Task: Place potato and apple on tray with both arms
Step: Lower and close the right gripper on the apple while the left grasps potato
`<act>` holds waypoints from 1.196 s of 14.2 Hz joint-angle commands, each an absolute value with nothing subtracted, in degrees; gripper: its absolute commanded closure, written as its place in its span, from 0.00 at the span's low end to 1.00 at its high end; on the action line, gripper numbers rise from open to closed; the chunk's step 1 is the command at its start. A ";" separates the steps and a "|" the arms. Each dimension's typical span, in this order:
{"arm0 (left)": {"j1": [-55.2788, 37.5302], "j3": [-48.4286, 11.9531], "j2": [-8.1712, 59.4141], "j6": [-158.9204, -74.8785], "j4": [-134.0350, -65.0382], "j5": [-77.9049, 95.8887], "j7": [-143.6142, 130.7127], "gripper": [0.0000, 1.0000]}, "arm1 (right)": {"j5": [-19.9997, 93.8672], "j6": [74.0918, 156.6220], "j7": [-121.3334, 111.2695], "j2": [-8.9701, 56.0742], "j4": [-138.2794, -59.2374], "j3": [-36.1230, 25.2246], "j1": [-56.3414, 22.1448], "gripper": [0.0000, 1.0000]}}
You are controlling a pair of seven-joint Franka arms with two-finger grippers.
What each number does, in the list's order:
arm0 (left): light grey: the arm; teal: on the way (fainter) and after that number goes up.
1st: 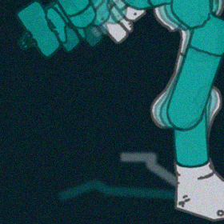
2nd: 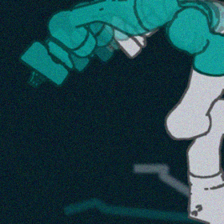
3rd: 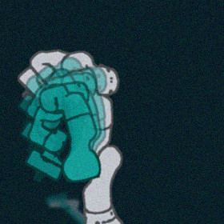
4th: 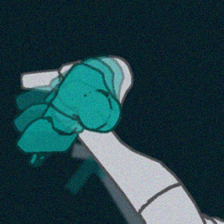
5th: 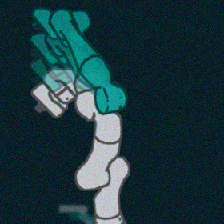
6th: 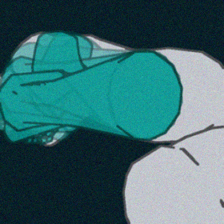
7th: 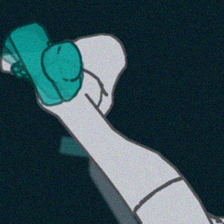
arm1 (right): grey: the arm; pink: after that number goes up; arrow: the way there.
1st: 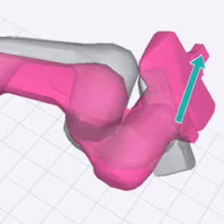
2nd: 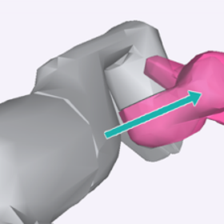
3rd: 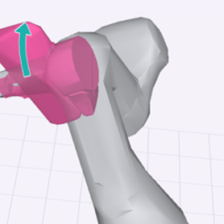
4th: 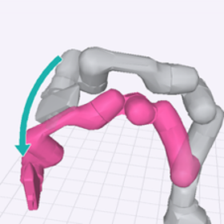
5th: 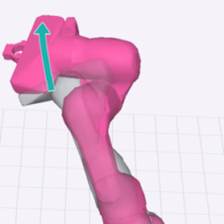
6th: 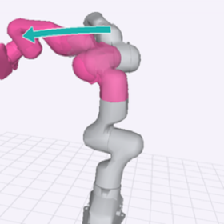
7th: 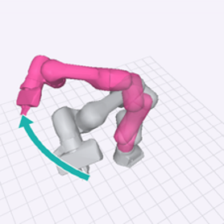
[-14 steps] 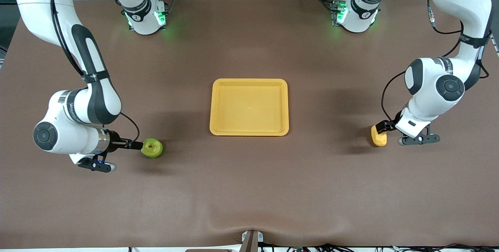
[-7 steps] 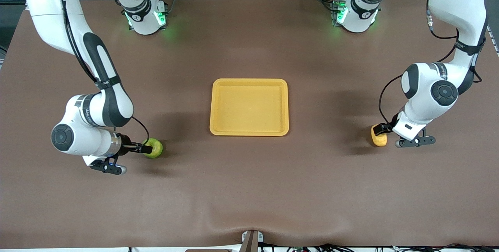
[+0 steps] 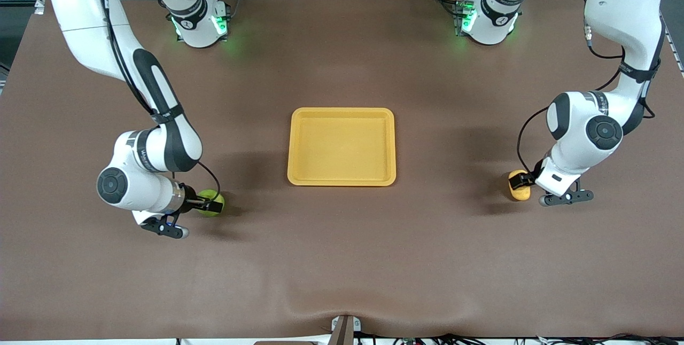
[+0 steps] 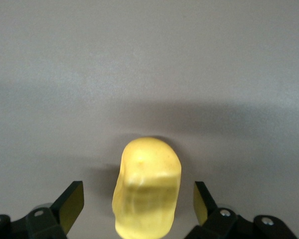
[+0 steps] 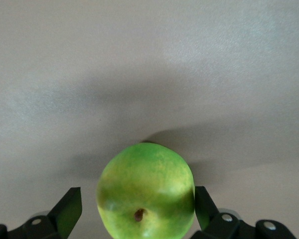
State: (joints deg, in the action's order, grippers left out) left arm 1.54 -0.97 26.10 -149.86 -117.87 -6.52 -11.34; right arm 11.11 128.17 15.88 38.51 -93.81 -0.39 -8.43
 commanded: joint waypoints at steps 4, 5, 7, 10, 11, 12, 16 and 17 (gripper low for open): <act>0.79 -1.05 27.68 -150.47 -116.81 -6.77 -14.24 0.30 | 11.87 136.73 16.26 38.76 -99.38 -0.62 -8.79 0.00; 0.79 -1.05 27.77 -150.47 -116.81 -6.77 -14.24 0.32 | 11.87 138.41 16.26 38.76 -100.27 -0.62 -9.14 0.00; 0.79 -1.05 28.12 -150.56 -116.81 -6.77 -14.24 0.32 | 11.69 138.25 15.74 38.67 -100.28 -0.62 -9.67 0.49; 0.79 -1.14 28.13 -151.00 -117.07 -6.77 -14.24 0.45 | 11.69 137.81 15.56 38.32 -100.11 -0.62 -9.58 1.00; 0.70 -1.23 28.13 -151.00 -117.07 -6.77 -14.24 0.52 | 11.60 137.73 15.47 38.06 -100.11 -0.62 -9.49 1.00; 0.62 -1.58 28.13 -151.00 -117.16 -6.77 -14.15 0.61 | 11.60 137.03 15.38 37.71 -99.93 -0.62 -9.32 1.00; 0.53 -2.63 27.69 -150.65 -117.60 -6.77 -13.01 0.78 | 11.25 129.40 15.12 35.43 -97.39 -0.97 -8.62 1.00; 0.61 -4.12 27.34 -150.56 -117.60 -6.77 -13.27 0.80 | 11.25 126.68 14.07 34.90 -96.34 -1.05 -8.00 1.00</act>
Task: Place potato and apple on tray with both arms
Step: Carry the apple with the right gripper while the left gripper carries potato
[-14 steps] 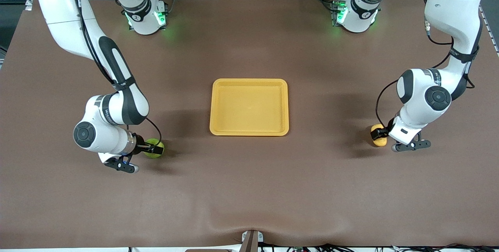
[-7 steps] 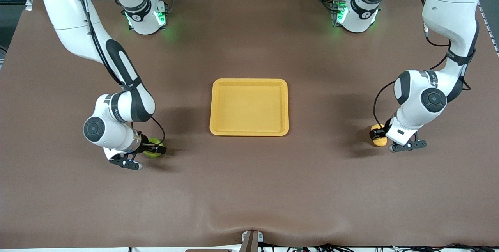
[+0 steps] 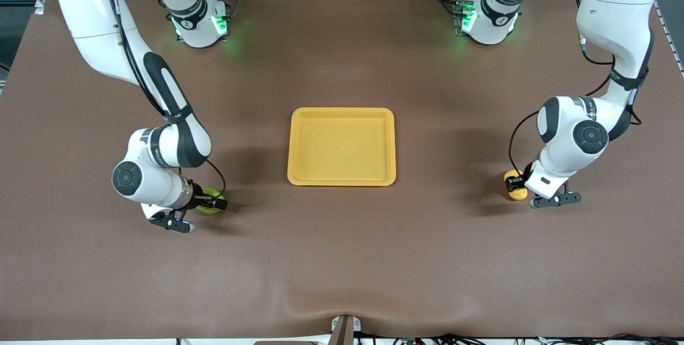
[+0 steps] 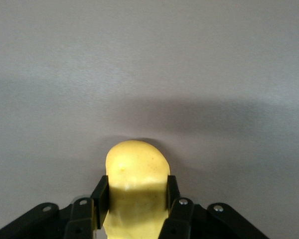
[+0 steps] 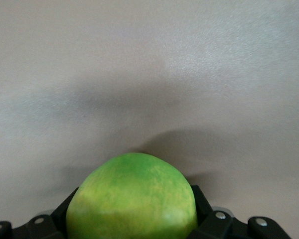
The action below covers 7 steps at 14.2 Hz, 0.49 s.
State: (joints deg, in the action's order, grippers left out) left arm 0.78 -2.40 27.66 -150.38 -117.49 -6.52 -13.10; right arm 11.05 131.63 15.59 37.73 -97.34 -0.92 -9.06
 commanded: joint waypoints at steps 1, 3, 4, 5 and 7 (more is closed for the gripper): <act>0.62 -5.09 27.16 -150.30 -117.60 -6.77 -13.36 0.80 | 11.25 123.69 12.67 34.54 -94.85 -1.05 -7.22 1.00; 0.70 -6.84 27.07 -149.94 -117.60 -6.77 -13.80 0.84 | 11.25 117.80 11.08 34.02 -91.77 -1.05 -5.72 1.00; 0.70 -7.55 26.90 -149.94 -117.51 -6.77 -14.06 0.86 | 11.25 114.82 10.55 33.93 -90.28 -1.14 -5.19 1.00; 0.62 -8.17 26.46 -149.85 -117.51 -6.77 -14.15 0.88 | 11.16 111.65 10.37 33.84 -88.61 -1.14 -4.66 1.00; 0.70 -9.75 25.58 -148.19 -117.33 -6.77 -14.15 0.90 | 11.16 106.90 10.37 33.05 -86.23 -1.23 -4.31 1.00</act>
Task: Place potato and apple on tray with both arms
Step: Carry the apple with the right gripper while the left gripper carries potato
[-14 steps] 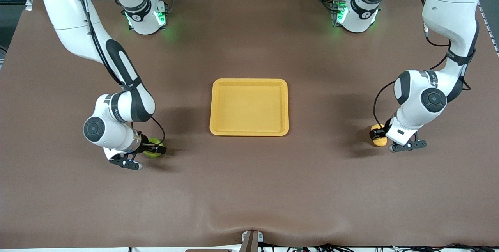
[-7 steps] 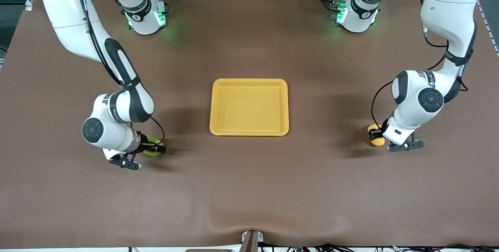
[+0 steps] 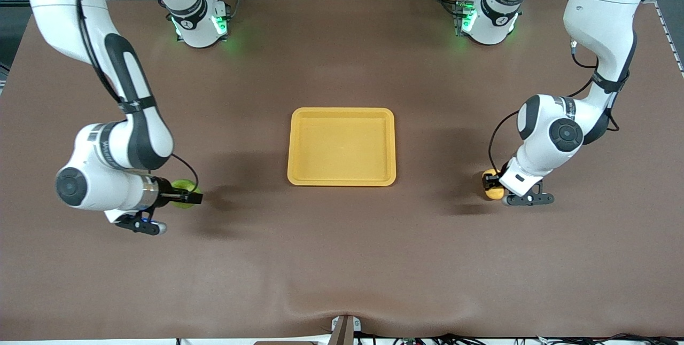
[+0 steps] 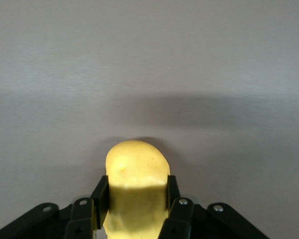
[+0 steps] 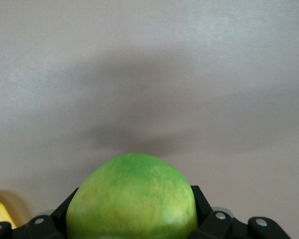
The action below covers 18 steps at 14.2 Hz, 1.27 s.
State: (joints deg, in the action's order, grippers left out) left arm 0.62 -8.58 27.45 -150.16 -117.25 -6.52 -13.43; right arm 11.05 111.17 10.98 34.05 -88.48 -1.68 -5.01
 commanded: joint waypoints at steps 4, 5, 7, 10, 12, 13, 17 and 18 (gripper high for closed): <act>0.70 -13.35 24.70 -147.04 -117.60 -6.68 -14.50 0.90 | 10.02 101.43 10.63 30.85 -85.17 -1.06 -4.83 1.00; 0.70 -14.06 24.52 -146.95 -117.51 -6.68 -15.11 0.90 | 10.11 100.64 10.90 30.59 -85.25 -1.05 -5.09 1.00; 0.62 -15.55 23.82 -146.34 -117.51 -6.77 -16.08 0.89 | 10.11 100.02 11.42 29.98 -85.43 -0.88 -5.71 1.00; 0.62 -18.36 22.33 -144.24 -117.42 -6.68 -16.96 0.89 | 10.19 99.14 14.05 29.27 -85.69 -0.79 -7.37 1.00; 0.53 -20.90 21.80 -142.22 -116.90 -7.03 -20.81 0.89 | 10.20 99.14 16.78 28.92 -86.04 -0.70 -8.69 1.00; 0.18 -21.96 21.80 -141.95 -116.72 -7.38 -22.83 0.89 | 10.20 99.14 17.22 28.57 -86.13 -0.62 -9.22 1.00; -3.16 -22.24 21.97 -141.86 -116.19 -7.47 -23.99 0.89 | 10.20 100.54 18.89 27.16 -89.03 -0.70 -11.95 1.00; -3.77 -22.32 22.15 -141.86 -115.76 -7.47 -24.08 0.89 | 10.20 100.89 20.20 26.72 -89.82 -0.62 -12.39 1.00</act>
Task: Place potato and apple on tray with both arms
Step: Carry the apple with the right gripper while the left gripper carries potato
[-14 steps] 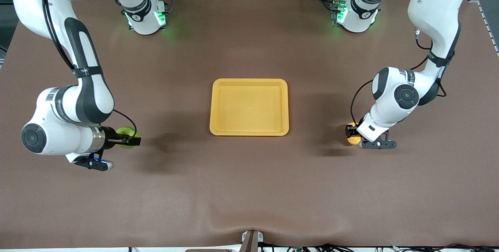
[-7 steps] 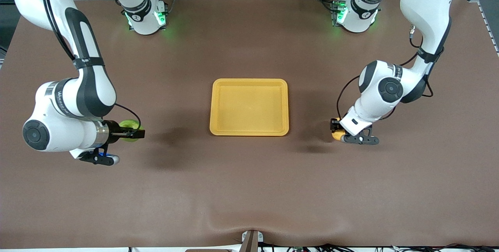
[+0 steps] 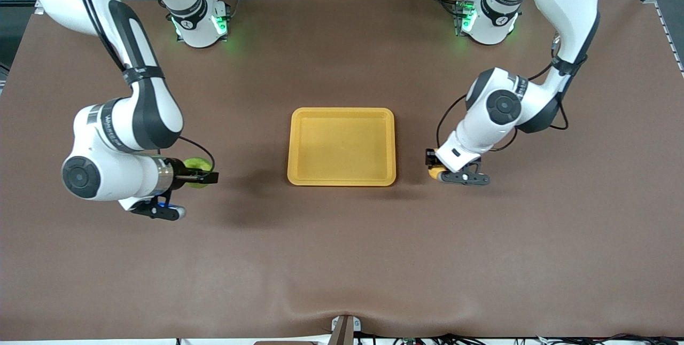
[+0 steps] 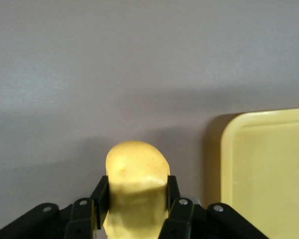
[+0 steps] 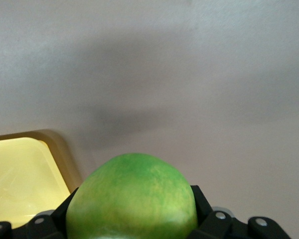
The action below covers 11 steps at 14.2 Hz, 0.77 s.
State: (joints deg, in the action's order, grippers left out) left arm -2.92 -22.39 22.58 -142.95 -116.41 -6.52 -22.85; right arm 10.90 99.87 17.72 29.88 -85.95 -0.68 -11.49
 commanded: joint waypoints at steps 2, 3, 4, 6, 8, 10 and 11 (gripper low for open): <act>-5.27 -22.24 22.59 -141.86 -114.53 -7.47 -24.26 0.89 | 10.20 102.38 22.40 26.02 -91.75 -0.62 -14.32 1.00; -6.23 -22.24 22.67 -141.86 -114.09 -7.38 -24.34 0.89 | 10.20 103.70 23.28 25.58 -93.06 -0.62 -14.67 1.00; -6.94 -22.24 22.76 -141.86 -113.65 -7.38 -24.35 0.89 | 10.20 105.36 23.81 24.79 -94.99 -0.62 -15.72 1.00; -8.69 -22.24 23.38 -141.86 -112.77 -7.38 -24.35 0.86 | 10.20 109.06 25.56 23.39 -98.95 -0.53 -17.31 1.00; -9.93 -22.24 24.17 -141.86 -111.98 -7.38 -24.52 0.86 | 10.28 109.08 27.50 22.68 -100.02 -0.53 -18.98 1.00; -11.06 -22.24 24.87 -141.86 -111.27 -7.38 -26.44 0.86 | 10.37 108.90 30.05 21.63 -101.07 -0.18 -20.12 1.00; -11.94 -22.15 25.31 -141.86 -111.10 -7.38 -27.50 0.86 | 10.37 108.90 30.49 20.93 -101.60 0.43 -20.30 1.00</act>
